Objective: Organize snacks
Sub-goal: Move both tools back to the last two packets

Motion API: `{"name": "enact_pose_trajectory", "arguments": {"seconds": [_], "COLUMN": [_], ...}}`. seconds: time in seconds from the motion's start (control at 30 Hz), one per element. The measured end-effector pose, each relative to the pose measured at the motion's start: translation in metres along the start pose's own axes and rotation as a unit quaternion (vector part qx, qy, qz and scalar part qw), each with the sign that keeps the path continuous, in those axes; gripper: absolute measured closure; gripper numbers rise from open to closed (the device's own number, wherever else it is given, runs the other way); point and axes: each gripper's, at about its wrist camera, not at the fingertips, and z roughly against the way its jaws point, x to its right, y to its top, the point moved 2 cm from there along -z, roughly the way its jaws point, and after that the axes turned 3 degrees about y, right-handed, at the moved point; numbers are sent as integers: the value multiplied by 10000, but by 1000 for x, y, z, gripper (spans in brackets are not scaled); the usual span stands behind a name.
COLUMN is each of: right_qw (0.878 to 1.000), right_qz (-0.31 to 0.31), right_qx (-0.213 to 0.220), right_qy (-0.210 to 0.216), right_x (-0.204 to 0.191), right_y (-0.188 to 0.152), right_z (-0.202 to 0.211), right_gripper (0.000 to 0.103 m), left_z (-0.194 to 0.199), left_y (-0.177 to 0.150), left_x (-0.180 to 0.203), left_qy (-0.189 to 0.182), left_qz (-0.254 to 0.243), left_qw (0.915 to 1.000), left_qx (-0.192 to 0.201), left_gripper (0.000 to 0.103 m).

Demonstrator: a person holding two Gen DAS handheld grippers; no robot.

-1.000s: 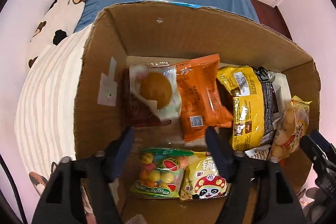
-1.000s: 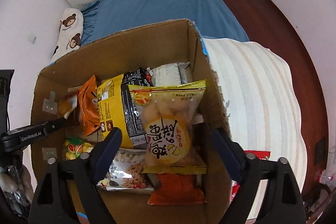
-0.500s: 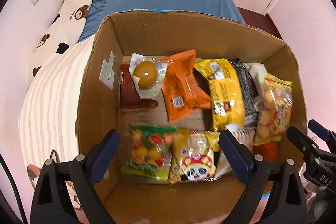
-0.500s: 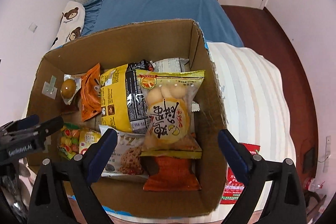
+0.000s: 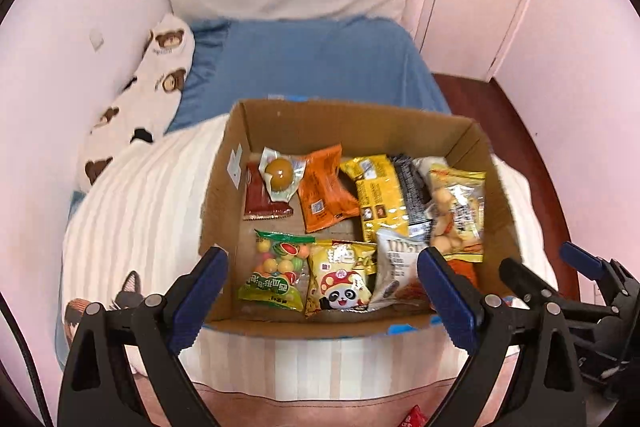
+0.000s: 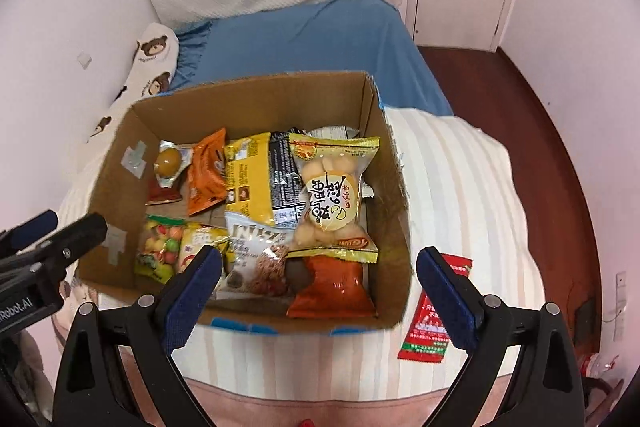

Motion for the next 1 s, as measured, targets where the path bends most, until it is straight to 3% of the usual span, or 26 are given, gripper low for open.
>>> {"name": "enact_pose_trajectory", "arguments": {"seconds": [0.4, 0.67, 0.8, 0.87, 1.0], "right_qw": [9979, 9968, 9973, 9978, 9938], "right_qz": [37, 20, -159, -336, -801], "right_qx": [631, 790, 666, 430, -146], "right_qy": [105, 94, 258, 370, 760], "right_x": [-9, -11, -4, 11, 50], "right_y": [-38, -58, -65, -71, -87], "right_z": [99, 128, 125, 114, 79], "right_gripper": [3, 3, 2, 0, 0], "left_z": [75, 95, 98, 93, 64], "left_y": [-36, -57, -66, -71, -91], "left_x": [1, -2, -2, 3, 19], "left_qy": [-157, -166, -280, -69, 0], "left_qz": [-35, -39, -64, -151, -134], "left_qw": [9982, 9974, 9963, 9968, 9991], "left_qx": [584, 707, 811, 787, 408], "left_gripper": [6, 6, 6, 6, 6]}}
